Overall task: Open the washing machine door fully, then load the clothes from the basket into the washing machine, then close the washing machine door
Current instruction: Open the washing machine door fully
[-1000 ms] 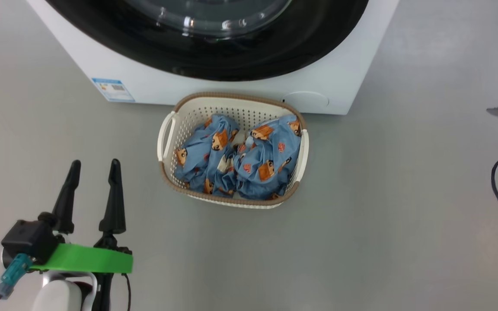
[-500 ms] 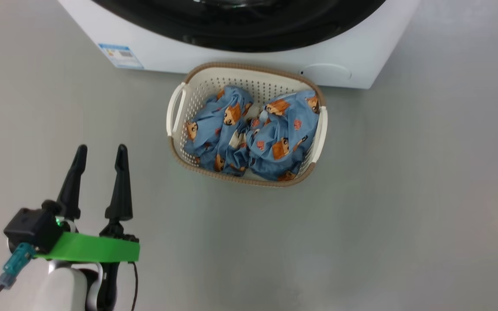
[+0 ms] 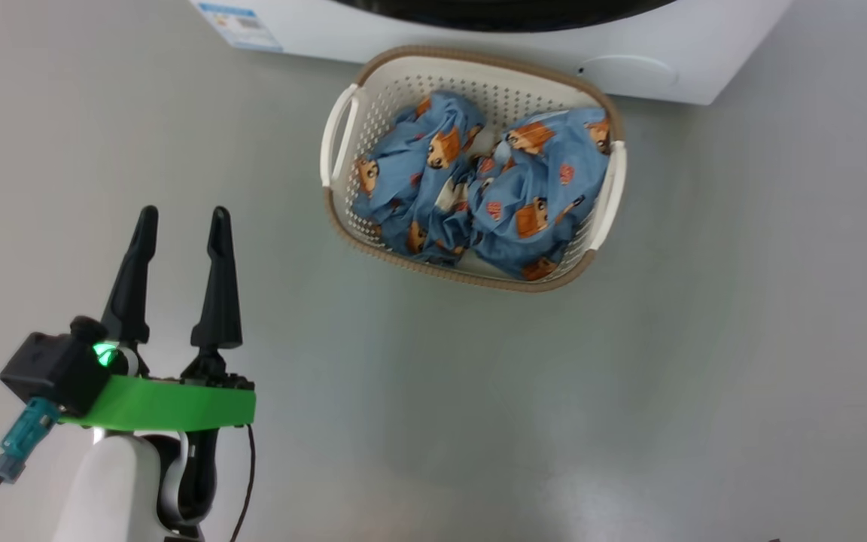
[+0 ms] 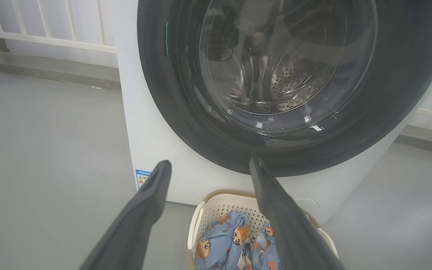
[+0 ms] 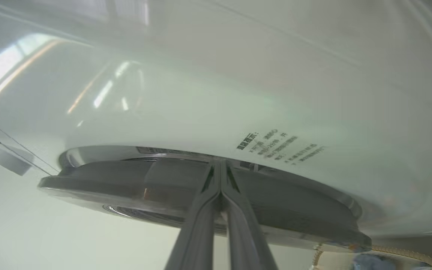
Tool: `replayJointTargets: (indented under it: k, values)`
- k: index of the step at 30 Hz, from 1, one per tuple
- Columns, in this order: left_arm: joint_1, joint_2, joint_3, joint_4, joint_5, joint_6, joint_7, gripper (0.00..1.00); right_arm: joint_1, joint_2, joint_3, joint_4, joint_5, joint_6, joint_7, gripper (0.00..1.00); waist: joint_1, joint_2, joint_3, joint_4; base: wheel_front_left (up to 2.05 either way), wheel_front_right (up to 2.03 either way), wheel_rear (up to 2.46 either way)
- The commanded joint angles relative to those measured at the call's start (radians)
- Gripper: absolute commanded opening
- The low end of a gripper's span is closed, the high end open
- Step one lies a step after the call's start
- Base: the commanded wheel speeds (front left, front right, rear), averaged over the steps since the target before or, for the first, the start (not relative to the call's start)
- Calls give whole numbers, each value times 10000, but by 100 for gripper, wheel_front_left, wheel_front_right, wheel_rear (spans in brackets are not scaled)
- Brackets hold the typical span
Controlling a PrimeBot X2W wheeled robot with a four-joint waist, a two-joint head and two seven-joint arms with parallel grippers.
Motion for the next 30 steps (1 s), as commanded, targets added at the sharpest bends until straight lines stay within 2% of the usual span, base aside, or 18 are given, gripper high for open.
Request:
replayJointTargets:
  k: [1,18,30]
  values:
    - [-110,195,285,-321,-85,-34,-63,100,-279,-69,66,-181,19,75,150,0,-1,-1,260,255,0,0,0]
    - [-264,-88,253,-247,-234,-35,-63,100,-1854,0,559,658,25,75,1601,0,-1,-1,697,744,0,0,0]
    - [-114,-56,469,-67,-151,-35,-63,100,-1061,166,852,955,337,75,2671,0,-1,-1,31,629,0,0,0]
